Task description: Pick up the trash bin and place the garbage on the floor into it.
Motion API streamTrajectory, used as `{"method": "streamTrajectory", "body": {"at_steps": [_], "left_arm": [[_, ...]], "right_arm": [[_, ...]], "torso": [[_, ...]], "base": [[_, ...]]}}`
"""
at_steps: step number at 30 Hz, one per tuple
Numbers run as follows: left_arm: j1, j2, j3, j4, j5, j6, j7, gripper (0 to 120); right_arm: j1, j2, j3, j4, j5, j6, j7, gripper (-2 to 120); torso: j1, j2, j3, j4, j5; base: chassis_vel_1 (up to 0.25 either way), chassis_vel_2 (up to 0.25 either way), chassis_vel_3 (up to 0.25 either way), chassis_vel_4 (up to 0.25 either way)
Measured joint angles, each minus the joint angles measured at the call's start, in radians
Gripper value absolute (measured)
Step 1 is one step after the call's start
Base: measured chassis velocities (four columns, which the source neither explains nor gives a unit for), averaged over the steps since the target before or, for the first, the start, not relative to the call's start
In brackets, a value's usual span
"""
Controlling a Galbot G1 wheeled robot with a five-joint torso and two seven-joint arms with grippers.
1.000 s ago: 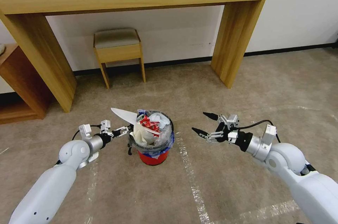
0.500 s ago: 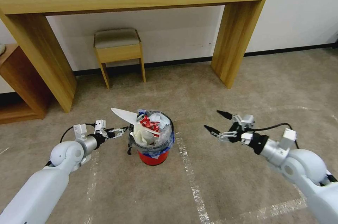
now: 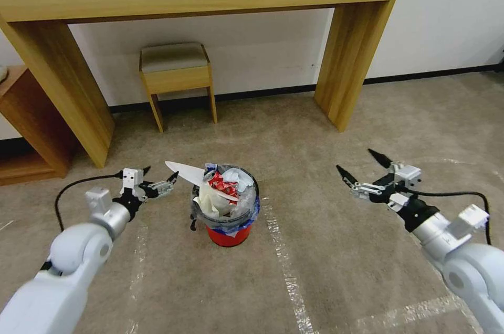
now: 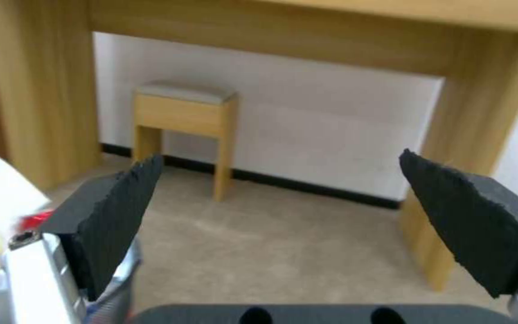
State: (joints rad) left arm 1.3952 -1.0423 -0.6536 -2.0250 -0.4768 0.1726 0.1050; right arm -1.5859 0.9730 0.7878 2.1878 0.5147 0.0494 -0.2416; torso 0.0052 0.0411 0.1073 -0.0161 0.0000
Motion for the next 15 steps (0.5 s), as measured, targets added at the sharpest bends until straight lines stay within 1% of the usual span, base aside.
{"method": "streamTrajectory", "body": {"at_steps": [1,2,3,4,5,6,7,8,10,11,13,14,15], "left_arm": [[0.000,0.000,0.000,0.000,0.000,0.000,0.000,100],[0.045,-0.032,-0.026,-0.040,0.042,-0.030,-0.004,100],[0.100,-0.076,-0.056,-0.084,0.092,-0.077,-0.005,100],[0.137,-0.112,-0.077,-0.112,0.131,-0.119,-0.004,100],[0.137,-0.112,-0.077,-0.112,0.131,-0.119,-0.004,100],[0.180,-0.164,-0.101,-0.147,0.177,-0.177,-0.001,100],[0.180,-0.164,-0.101,-0.147,0.177,-0.177,-0.001,100],[0.223,-0.229,-0.124,-0.186,0.244,-0.254,0.015,100],[0.243,-0.292,-0.136,-0.218,0.298,-0.310,0.021,100],[0.243,-0.292,-0.136,-0.218,0.298,-0.310,0.021,100],[0.254,-0.333,-0.128,-0.246,0.331,-0.342,0.024,100],[0.254,-0.333,-0.128,-0.246,0.331,-0.342,0.024,100],[0.258,-0.344,-0.125,-0.248,0.355,-0.356,0.026,100]], "right_arm": [[0.000,0.000,0.000,0.000,0.000,0.000,0.000,100],[-0.024,0.029,0.009,0.008,-0.043,0.024,0.000,100],[-0.055,0.072,0.017,0.014,-0.103,0.065,0.000,100],[-0.080,0.118,0.024,0.018,-0.159,0.096,-0.005,100],[-0.080,0.118,0.024,0.018,-0.159,0.096,-0.005,100],[-0.106,0.173,0.033,0.024,-0.221,0.128,-0.012,100],[-0.106,0.173,0.033,0.024,-0.221,0.128,-0.012,100],[-0.133,0.241,0.041,0.033,-0.280,0.163,-0.018,100],[-0.156,0.302,0.050,0.047,-0.325,0.185,-0.031,100],[-0.156,0.302,0.050,0.047,-0.325,0.185,-0.031,100],[-0.187,0.349,0.059,0.068,-0.357,0.203,-0.045,100],[-0.187,0.349,0.059,0.068,-0.357,0.203,-0.045,100],[-0.200,0.362,0.062,0.076,-0.363,0.210,-0.051,100]], "torso": [[0.000,0.000,0.000,0.0000,0.0000],[0.000,0.000,0.000,-0.0002,0.0000],[0.000,0.000,0.000,0.0001,0.0001],[0.000,0.000,0.000,-0.0001,0.0002],[0.000,0.000,0.000,-0.0001,0.0002],[0.000,0.000,0.000,-0.0004,0.0002],[0.000,0.000,0.000,-0.0004,0.0002],[0.000,0.000,0.000,-0.0001,0.0001],[0.000,0.000,0.000,-0.0002,0.0000],[0.000,0.000,0.000,-0.0002,0.0000],[0.000,0.000,0.000,-0.0004,0.0001],[0.000,0.000,0.000,-0.0004,0.0001],[0.000,0.000,0.000,-0.0005,0.0001]], "base": [[0.000,0.000,0.000,0.000],[0.000,0.000,0.000,0.000],[0.000,0.000,0.000,0.000],[0.000,0.000,0.000,0.000],[0.000,0.000,0.000,0.000],[0.000,0.000,0.000,0.000],[0.000,0.000,0.000,0.000],[0.000,0.000,0.000,0.000],[0.000,0.000,0.000,0.000],[0.000,0.000,0.000,0.000],[0.000,0.000,0.000,0.000],[0.000,0.000,0.000,0.000],[0.000,0.000,0.000,0.000]]}}
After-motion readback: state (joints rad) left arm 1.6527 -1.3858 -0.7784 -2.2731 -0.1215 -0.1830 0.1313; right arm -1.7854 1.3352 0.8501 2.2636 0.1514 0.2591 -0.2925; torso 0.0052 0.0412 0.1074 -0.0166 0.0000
